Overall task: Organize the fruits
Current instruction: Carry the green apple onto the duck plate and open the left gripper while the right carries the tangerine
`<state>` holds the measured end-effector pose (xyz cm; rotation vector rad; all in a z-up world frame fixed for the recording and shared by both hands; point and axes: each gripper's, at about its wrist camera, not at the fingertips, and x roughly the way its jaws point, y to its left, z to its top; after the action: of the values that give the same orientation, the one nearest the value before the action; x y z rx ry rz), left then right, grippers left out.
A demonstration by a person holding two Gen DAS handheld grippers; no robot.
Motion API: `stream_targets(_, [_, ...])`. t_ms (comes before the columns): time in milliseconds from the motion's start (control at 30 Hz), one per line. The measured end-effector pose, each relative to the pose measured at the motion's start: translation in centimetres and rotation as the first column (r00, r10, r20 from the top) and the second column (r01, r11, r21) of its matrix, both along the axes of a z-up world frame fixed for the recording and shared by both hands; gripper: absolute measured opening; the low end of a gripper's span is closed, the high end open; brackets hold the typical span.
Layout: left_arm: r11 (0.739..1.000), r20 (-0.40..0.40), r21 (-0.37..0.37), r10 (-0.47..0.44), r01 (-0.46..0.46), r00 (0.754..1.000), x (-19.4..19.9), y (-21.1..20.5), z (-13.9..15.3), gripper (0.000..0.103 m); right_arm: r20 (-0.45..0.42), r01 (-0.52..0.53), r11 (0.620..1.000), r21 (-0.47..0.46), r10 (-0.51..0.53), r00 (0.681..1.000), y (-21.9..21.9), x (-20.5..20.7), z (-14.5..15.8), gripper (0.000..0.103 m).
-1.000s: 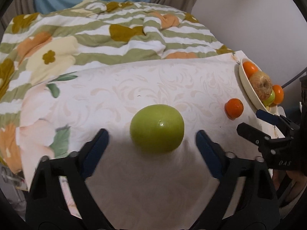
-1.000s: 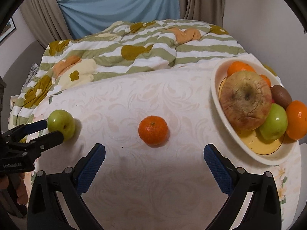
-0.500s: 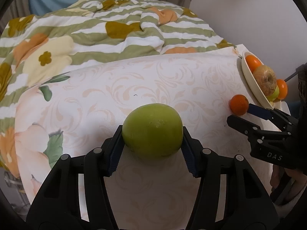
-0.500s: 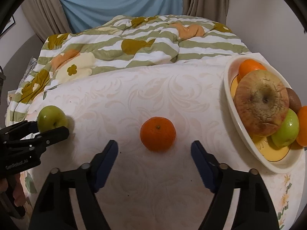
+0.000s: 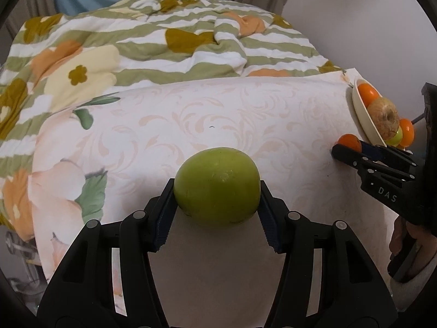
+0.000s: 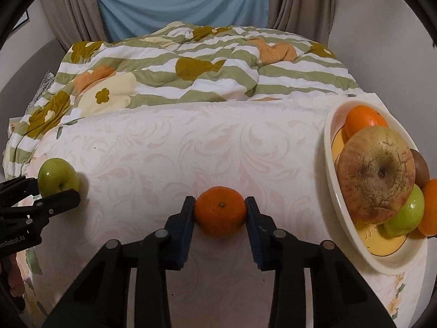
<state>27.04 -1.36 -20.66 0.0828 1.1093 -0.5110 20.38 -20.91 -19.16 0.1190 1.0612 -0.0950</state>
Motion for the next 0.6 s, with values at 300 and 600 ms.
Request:
stream_targets(300, [1.0, 0.033, -0.005, 0.019, -0.019, 0.999, -1.1, 0.7, 2.5, 0.063, 0.033, -0.011, 1.0, 0.019, 0.011, 0.999, 0.2, -1.0, 2.1, 0.033])
stream_targets(600, [0.999, 0.098, 0.012, 0.037, -0.038, 0.995, -2.6, -0.2, 7.1, 0.063, 0.1, -0.058, 0.997, 0.04, 0.054, 0.993, -0.2, -2.5, 6.1, 0.033])
